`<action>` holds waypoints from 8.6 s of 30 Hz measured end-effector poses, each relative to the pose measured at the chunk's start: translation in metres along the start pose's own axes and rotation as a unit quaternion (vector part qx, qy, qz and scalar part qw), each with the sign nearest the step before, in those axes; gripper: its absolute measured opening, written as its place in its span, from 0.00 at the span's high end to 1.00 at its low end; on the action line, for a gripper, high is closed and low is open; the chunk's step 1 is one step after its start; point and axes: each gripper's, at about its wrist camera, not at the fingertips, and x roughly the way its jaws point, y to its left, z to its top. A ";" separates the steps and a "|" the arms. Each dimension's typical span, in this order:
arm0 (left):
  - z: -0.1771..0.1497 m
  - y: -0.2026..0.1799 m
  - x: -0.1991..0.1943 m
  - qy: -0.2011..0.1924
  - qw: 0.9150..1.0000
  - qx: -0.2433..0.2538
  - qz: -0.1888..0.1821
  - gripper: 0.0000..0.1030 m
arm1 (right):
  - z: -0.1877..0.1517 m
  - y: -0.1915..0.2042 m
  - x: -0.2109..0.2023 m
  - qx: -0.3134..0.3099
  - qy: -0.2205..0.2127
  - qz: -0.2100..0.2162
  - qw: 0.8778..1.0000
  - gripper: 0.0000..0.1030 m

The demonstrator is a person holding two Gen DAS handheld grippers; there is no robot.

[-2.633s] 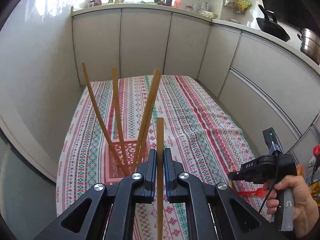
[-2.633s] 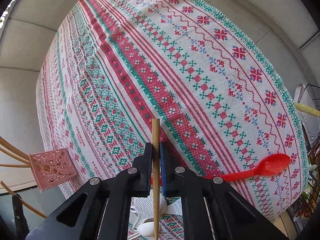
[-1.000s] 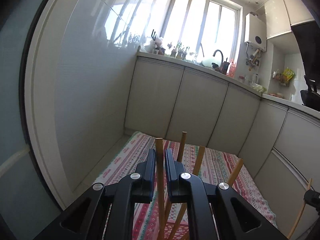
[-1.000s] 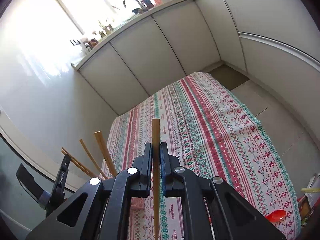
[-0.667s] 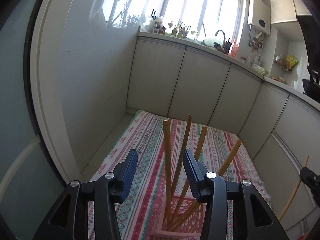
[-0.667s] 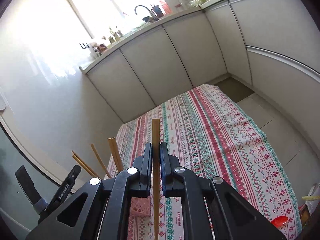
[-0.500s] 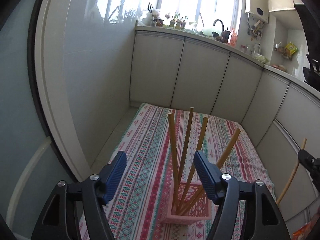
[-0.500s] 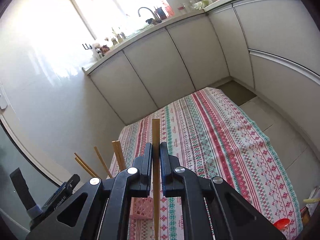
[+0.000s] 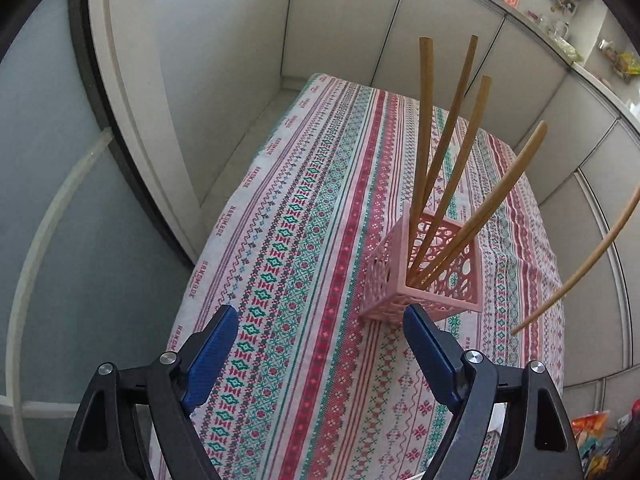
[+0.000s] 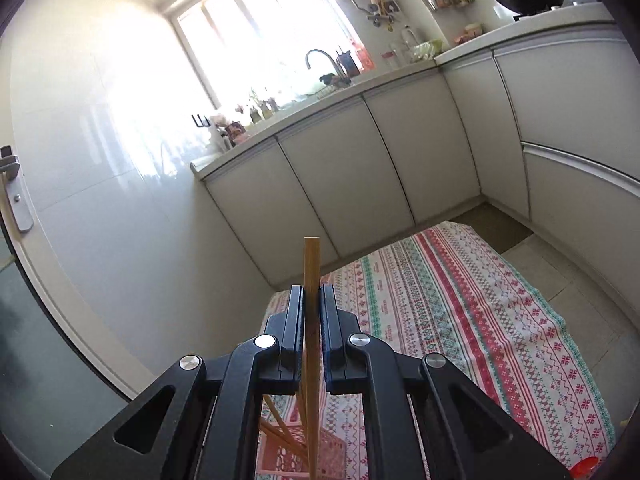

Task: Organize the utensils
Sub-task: 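Open both tools to drop the chopsticks into the pink basket, then move both open tools back toward the white rice paddles, then grasp a white rice paddle with the left tool while the right tool grasps another, then carry both held rice paddles over the pink basket, then open the left tool to drop its paddle while the right tool lowers its paddle into the basket, then move both tools back toward the white spoon and red spoon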

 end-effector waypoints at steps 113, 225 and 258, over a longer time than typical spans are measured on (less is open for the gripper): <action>-0.081 -0.197 0.013 0.022 0.940 0.297 -0.169 0.54 | -0.177 -0.251 -0.028 0.168 0.510 -0.123 0.834 0.72; -0.021 -0.002 0.016 0.051 0.996 0.071 -0.011 0.18 | -0.078 0.096 0.094 -0.237 0.400 -0.046 0.884 0.94; -0.139 -0.141 0.042 0.171 0.918 0.345 -0.098 0.19 | -0.119 -0.137 -0.050 -0.077 0.416 -0.132 0.897 0.47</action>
